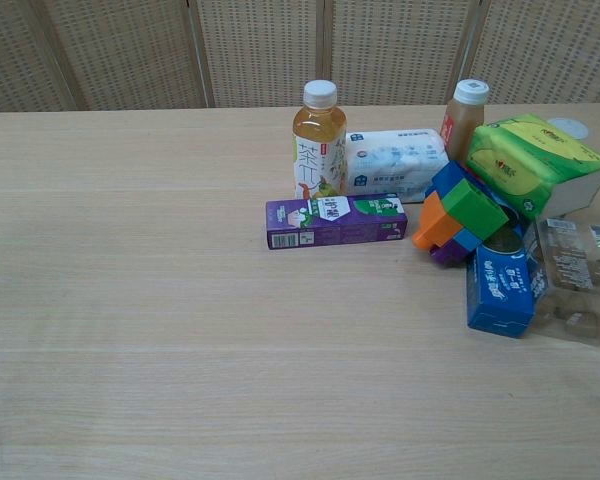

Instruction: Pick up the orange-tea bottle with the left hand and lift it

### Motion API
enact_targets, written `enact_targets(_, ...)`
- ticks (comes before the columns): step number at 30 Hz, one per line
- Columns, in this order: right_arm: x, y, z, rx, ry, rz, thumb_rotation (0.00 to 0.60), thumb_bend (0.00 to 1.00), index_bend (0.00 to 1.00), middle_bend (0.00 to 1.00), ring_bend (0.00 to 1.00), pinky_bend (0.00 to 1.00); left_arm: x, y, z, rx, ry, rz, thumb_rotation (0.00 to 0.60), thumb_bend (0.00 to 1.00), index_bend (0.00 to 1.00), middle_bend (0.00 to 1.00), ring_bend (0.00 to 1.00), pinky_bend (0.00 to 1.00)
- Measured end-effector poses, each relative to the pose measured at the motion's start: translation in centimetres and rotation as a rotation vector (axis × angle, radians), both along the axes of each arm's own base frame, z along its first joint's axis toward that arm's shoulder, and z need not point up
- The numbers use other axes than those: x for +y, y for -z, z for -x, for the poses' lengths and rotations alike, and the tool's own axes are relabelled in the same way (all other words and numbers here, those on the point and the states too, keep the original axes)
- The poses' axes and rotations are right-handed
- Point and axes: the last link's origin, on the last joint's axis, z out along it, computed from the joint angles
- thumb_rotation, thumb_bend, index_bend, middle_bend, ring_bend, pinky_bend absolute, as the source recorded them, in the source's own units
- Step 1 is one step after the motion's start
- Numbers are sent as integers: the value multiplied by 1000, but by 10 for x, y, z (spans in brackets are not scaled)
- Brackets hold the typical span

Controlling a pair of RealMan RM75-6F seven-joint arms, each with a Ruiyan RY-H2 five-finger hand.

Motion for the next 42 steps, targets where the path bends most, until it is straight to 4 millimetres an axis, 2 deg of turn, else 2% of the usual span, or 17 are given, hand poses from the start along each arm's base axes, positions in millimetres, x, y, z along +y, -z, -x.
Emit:
enact_targets(8,1,4,0,-11,-8,-13,316,30,0,0,0,0,5,2,5,-16,-24,50,600,305,155,96,83,0)
enact_targets(17,4,4,-2,-21,-13,-8,316,31,0,0,0,0,26,8,-2,-103,-41,149,600,305,142,81,74,0)
enact_targets(23,2,6,-10,-12,-37,-24,316,31,0,0,0,0,58,25,-11,-256,-90,303,600,306,2,0,1,0)
enact_targets(30,6,9,-12,-11,-36,-41,316,30,0,0,0,0,111,57,-31,-401,-111,399,600,302,0,0,0,0)
enact_targets(42,5,-2,-5,-6,-13,-14,317,29,0,0,0,0,170,139,-75,-528,-76,441,600,238,0,0,0,0)
